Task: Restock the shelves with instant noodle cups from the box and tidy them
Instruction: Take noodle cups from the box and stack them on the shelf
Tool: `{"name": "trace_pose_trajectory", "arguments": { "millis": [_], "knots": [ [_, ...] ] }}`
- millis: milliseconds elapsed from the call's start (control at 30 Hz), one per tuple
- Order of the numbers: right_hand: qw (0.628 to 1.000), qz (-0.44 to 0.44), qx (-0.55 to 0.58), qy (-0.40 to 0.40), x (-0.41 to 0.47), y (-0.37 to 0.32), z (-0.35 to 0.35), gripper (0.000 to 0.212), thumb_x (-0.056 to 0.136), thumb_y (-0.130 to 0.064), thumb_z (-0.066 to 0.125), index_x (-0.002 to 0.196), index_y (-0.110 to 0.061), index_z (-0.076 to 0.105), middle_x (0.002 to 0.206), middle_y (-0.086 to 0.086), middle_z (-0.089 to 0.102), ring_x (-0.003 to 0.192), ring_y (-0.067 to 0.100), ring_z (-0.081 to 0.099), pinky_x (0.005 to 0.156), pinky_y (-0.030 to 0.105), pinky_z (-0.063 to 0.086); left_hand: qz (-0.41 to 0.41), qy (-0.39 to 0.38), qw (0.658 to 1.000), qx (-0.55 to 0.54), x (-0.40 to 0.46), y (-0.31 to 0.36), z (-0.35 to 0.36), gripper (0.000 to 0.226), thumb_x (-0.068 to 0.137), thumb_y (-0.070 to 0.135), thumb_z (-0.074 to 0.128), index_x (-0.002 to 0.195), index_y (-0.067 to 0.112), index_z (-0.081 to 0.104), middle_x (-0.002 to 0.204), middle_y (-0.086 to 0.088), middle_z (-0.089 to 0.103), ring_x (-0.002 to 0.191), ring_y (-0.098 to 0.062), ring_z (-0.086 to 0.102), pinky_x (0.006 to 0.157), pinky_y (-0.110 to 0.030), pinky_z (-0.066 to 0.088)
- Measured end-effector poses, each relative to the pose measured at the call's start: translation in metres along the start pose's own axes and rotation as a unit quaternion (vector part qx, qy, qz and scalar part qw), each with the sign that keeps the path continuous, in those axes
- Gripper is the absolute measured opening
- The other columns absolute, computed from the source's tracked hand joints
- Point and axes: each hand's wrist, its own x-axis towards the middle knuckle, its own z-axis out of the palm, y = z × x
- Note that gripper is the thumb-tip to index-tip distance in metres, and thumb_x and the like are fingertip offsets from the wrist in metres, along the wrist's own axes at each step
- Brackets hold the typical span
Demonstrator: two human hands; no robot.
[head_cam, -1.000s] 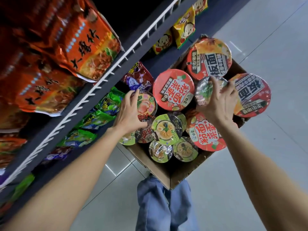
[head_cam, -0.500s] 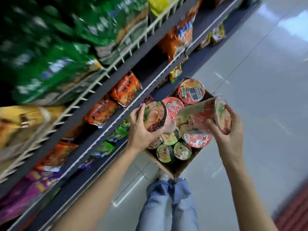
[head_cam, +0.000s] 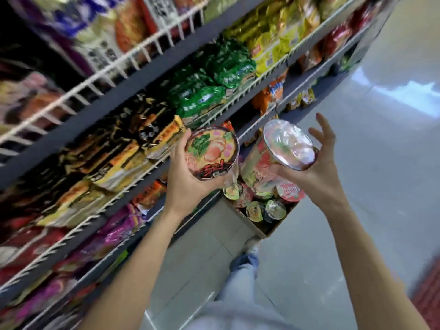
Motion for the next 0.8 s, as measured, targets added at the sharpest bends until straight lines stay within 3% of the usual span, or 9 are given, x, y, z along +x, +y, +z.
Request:
{"name": "trace_pose_trajectory", "arguments": {
  "millis": [67, 133, 200, 333, 500, 567, 633, 700, 800],
  "knots": [
    [0.999, -0.016, 0.032, -0.021, -0.027, -0.027, 0.016, 0.109, 0.052, -0.047, 0.088, 0.136, -0.053, 0.018, 0.139, 0.004, 0.035, 0.128, 0.010, 0.043, 0.090, 0.018, 0.050, 0.005, 0.056, 0.997, -0.045, -0.041, 0.017, -0.036, 0.104, 0.056, 0.049, 0.082, 0.142, 0.021, 0.031, 0.139, 0.004, 0.041, 0.128, -0.006, 0.042, 0.102, -0.019, 0.039],
    [0.995, -0.025, 0.078, -0.052, -0.052, -0.057, 0.030, 0.113, 0.050, -0.043, 0.090, 0.138, -0.047, 0.019, 0.130, 0.005, 0.043, 0.115, 0.000, 0.053, 0.085, 0.013, 0.049, 0.012, 0.100, 0.992, -0.076, -0.078, 0.037, -0.075, 0.101, 0.055, 0.041, 0.083, 0.141, 0.023, 0.032, 0.137, 0.012, 0.043, 0.125, 0.001, 0.045, 0.097, -0.013, 0.039],
    [0.989, -0.042, 0.115, -0.089, -0.072, -0.091, 0.044, 0.120, 0.046, -0.046, 0.090, 0.143, -0.043, 0.020, 0.131, 0.001, 0.048, 0.112, -0.001, 0.056, 0.092, 0.021, 0.049, 0.019, 0.138, 0.985, -0.100, -0.111, 0.056, -0.118, 0.101, 0.054, 0.037, 0.084, 0.140, 0.027, 0.031, 0.136, 0.015, 0.043, 0.123, 0.001, 0.046, 0.096, -0.014, 0.042],
    [0.969, -0.095, 0.162, -0.161, -0.104, -0.169, 0.086, 0.115, 0.053, -0.035, 0.089, 0.144, -0.047, 0.021, 0.128, -0.038, 0.039, 0.113, -0.013, 0.049, 0.100, 0.032, 0.046, 0.042, 0.210, 0.969, -0.127, -0.170, 0.101, -0.210, 0.113, 0.048, 0.055, 0.085, 0.143, 0.034, 0.027, 0.141, 0.004, 0.046, 0.125, -0.008, 0.050, 0.093, -0.022, 0.048],
    [0.945, -0.104, 0.170, -0.258, -0.138, -0.262, 0.152, 0.123, 0.024, -0.083, 0.074, 0.135, -0.048, 0.036, 0.132, -0.007, 0.055, 0.119, 0.022, 0.056, 0.082, 0.034, 0.050, 0.067, 0.288, 0.943, -0.151, -0.228, 0.147, -0.313, 0.102, 0.041, 0.060, 0.086, 0.131, 0.038, 0.043, 0.131, -0.001, 0.057, 0.116, -0.014, 0.059, 0.086, -0.025, 0.053],
    [0.930, -0.132, 0.182, -0.290, -0.150, -0.299, 0.180, 0.131, 0.022, -0.085, 0.072, 0.139, -0.036, 0.037, 0.122, -0.008, 0.061, 0.111, 0.017, 0.060, 0.088, 0.035, 0.049, 0.078, 0.317, 0.934, -0.144, -0.245, 0.162, -0.351, 0.101, 0.035, 0.059, 0.087, 0.126, 0.038, 0.047, 0.124, 0.003, 0.061, 0.111, -0.010, 0.061, 0.080, -0.022, 0.053],
    [0.915, -0.168, 0.186, -0.315, -0.163, -0.338, 0.208, 0.125, 0.029, -0.079, 0.076, 0.138, -0.028, 0.041, 0.119, -0.008, 0.064, 0.102, 0.010, 0.063, 0.077, 0.028, 0.049, 0.105, 0.348, 0.923, -0.130, -0.259, 0.173, -0.389, 0.106, 0.035, 0.055, 0.089, 0.130, 0.034, 0.045, 0.125, 0.007, 0.059, 0.109, -0.007, 0.062, 0.079, -0.021, 0.053],
    [0.903, -0.191, 0.202, -0.327, -0.173, -0.374, 0.238, 0.109, 0.040, -0.066, 0.083, 0.134, -0.025, 0.045, 0.120, -0.005, 0.064, 0.098, 0.009, 0.064, 0.072, 0.025, 0.048, 0.134, 0.376, 0.909, -0.117, -0.270, 0.179, -0.426, 0.104, 0.045, 0.042, 0.090, 0.136, 0.029, 0.041, 0.130, 0.003, 0.056, 0.111, -0.009, 0.061, 0.079, -0.023, 0.054],
    [0.892, -0.228, 0.228, -0.316, -0.185, -0.422, 0.283, 0.109, 0.041, -0.061, 0.076, 0.138, -0.025, 0.042, 0.117, -0.002, 0.064, 0.097, 0.010, 0.065, 0.076, 0.024, 0.050, 0.184, 0.419, 0.886, -0.080, -0.273, 0.183, -0.484, 0.095, 0.054, 0.029, 0.086, 0.137, 0.023, 0.040, 0.126, 0.008, 0.056, 0.111, -0.005, 0.059, 0.081, -0.021, 0.052]
  ]
}}
